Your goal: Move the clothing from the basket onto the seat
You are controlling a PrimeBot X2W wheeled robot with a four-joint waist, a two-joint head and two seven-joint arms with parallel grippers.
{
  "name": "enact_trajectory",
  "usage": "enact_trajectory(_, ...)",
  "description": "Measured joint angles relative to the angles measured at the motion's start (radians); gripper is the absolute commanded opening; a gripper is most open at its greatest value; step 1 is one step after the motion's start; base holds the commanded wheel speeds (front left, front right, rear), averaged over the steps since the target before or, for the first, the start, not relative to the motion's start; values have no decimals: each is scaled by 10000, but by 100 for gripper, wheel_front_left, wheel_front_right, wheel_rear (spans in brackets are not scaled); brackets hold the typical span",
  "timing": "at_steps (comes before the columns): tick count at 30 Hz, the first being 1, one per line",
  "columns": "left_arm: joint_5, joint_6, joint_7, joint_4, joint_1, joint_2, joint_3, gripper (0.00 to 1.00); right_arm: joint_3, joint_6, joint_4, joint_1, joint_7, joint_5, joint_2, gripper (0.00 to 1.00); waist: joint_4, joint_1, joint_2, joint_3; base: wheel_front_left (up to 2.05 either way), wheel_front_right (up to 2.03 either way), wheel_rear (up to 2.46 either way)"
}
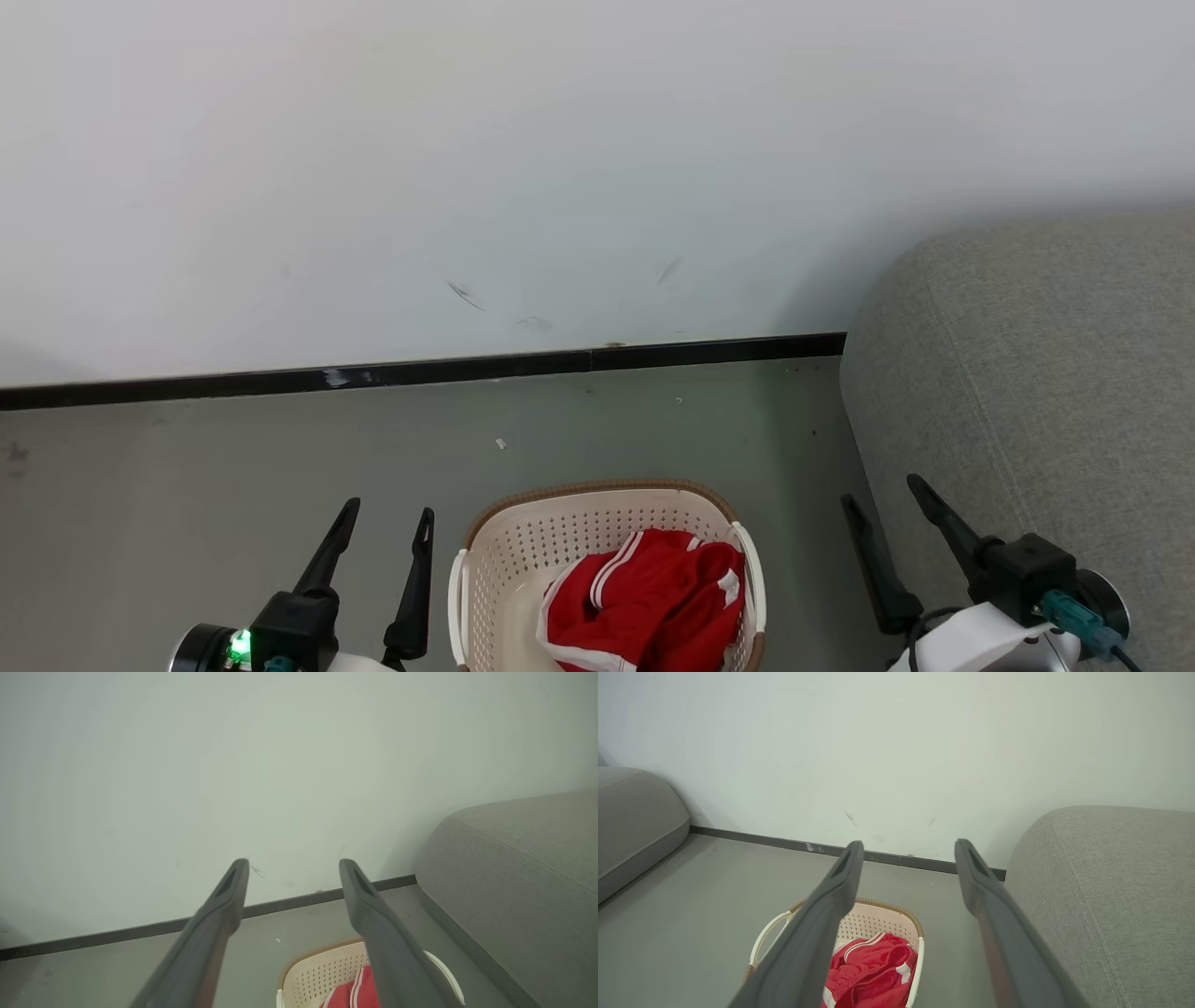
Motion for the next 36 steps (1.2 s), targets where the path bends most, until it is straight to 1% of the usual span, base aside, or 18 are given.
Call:
enact_trajectory(13, -178, -2, -2, 447, 2, -88, 196, 100, -8, 0, 0, 0, -2, 21, 0, 100, -7, -1, 0, 18, 0, 0, 0)
enact_trajectory(36, -178, -44, -2, 616, -13, -238, 504, 100, -19, 0, 8, -1, -2, 98, 0, 100, 0, -2, 0, 48, 0, 0, 0)
